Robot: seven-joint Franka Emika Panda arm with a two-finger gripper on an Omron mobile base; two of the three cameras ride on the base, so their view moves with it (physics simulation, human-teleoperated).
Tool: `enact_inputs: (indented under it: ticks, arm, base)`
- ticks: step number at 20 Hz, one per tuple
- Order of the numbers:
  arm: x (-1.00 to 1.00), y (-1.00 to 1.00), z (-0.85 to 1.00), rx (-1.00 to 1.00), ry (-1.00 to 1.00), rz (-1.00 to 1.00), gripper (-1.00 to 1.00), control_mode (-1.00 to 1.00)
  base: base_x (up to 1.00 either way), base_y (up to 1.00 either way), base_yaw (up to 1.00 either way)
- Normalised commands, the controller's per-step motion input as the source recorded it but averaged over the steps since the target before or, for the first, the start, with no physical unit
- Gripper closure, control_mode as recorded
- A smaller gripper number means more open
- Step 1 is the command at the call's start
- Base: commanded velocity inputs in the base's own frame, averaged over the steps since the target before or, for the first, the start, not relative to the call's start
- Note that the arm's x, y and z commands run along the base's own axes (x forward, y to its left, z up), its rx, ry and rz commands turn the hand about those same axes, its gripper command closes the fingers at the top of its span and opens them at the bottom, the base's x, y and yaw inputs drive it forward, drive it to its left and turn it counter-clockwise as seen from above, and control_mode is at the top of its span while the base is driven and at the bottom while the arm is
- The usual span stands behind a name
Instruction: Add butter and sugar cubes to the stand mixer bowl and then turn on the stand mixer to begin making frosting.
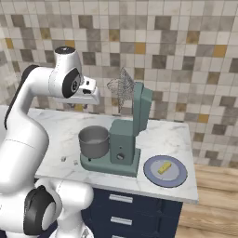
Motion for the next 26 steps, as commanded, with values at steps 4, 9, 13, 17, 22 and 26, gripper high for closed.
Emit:
enact_inputs:
  ticks: [4,9,13,17,22,26]
  arm:
    - [0.00,0.00,0.00,0.00,0.00,0.00,-1.00,1.00]
    - [0.00,0.00,0.00,0.00,0.00,0.00,-1.00,1.00]
    - [0.00,0.00,0.00,0.00,0.00,0.00,-1.00,1.00]
    - [0.00,0.00,0.00,0.00,0.00,0.00,-1.00,1.00]
    - [0.00,0.00,0.00,0.00,0.00,0.00,-1.00,1.00]
    - [0.00,0.00,0.00,0.00,0.00,0.00,-1.00,1.00]
  base:
    - [-0.13,-0.03,0.00]
    - [-0.59,-0.26,0.00]
    - [-0.46,-0.31,-0.01]
    - [-0.04,-0.46,0.00]
    - [0.01,-0.58,0.00]
    - [0.00,-0.44,0.00]
